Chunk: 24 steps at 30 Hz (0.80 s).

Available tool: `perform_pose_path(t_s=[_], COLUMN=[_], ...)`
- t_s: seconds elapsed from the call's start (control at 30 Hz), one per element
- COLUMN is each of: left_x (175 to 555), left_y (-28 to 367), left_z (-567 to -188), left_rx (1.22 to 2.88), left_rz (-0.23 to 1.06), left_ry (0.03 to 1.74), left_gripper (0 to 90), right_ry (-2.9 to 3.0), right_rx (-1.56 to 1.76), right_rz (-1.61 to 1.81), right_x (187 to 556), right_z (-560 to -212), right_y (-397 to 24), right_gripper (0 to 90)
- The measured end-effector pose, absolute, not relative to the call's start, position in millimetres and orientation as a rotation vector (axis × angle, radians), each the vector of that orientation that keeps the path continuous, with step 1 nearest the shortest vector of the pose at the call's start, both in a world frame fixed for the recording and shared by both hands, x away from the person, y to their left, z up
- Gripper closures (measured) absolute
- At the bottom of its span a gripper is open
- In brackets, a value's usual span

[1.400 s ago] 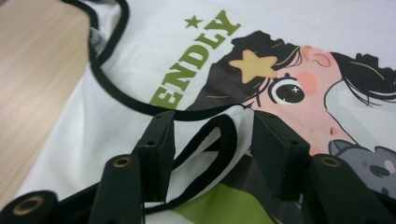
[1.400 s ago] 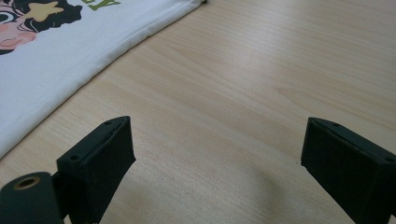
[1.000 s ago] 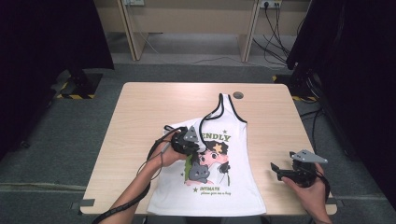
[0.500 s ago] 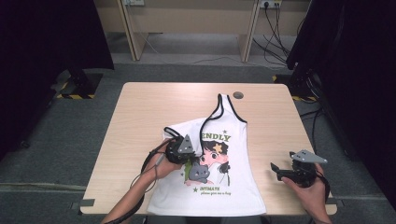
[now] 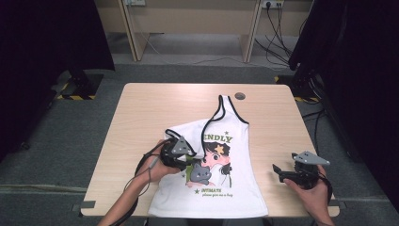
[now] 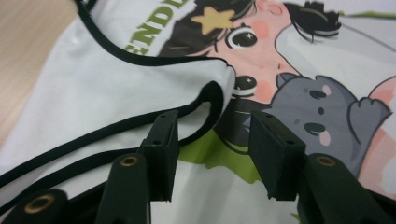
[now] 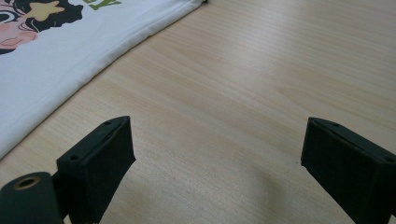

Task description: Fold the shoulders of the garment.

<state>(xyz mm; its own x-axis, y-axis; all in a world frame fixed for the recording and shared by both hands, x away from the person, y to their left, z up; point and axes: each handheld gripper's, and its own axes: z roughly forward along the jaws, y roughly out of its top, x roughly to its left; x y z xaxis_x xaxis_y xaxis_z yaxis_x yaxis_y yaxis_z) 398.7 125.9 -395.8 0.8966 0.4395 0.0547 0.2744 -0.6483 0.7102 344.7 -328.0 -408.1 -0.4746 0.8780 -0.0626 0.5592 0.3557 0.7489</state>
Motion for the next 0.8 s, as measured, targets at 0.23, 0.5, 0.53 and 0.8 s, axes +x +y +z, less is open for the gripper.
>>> perform_pose_path(t_s=[0.23,0.5,0.53,0.8], left_x=[423.0,436.3,436.3,421.4], left_y=[138.7,98.4,98.4,87.2], left_z=[-384.4,-402.5,-402.5,-409.5], left_rx=[2.185,2.305,2.305,2.376], left_rz=[0.279,0.274,0.274,0.258], left_ry=[0.653,0.658,0.658,0.550], left_gripper=[48.1,47.4,47.3,47.3], right_ry=[2.168,2.168,2.168,2.169], right_rx=[1.245,1.246,1.246,1.243], right_rz=[0.925,0.923,0.923,0.926], right_x=[345.1,345.2,345.2,344.9], right_z=[-408.3,-408.3,-408.3,-408.3], right_y=[-327.7,-327.7,-327.7,-327.6], right_gripper=[9.8,9.8,9.8,9.9])
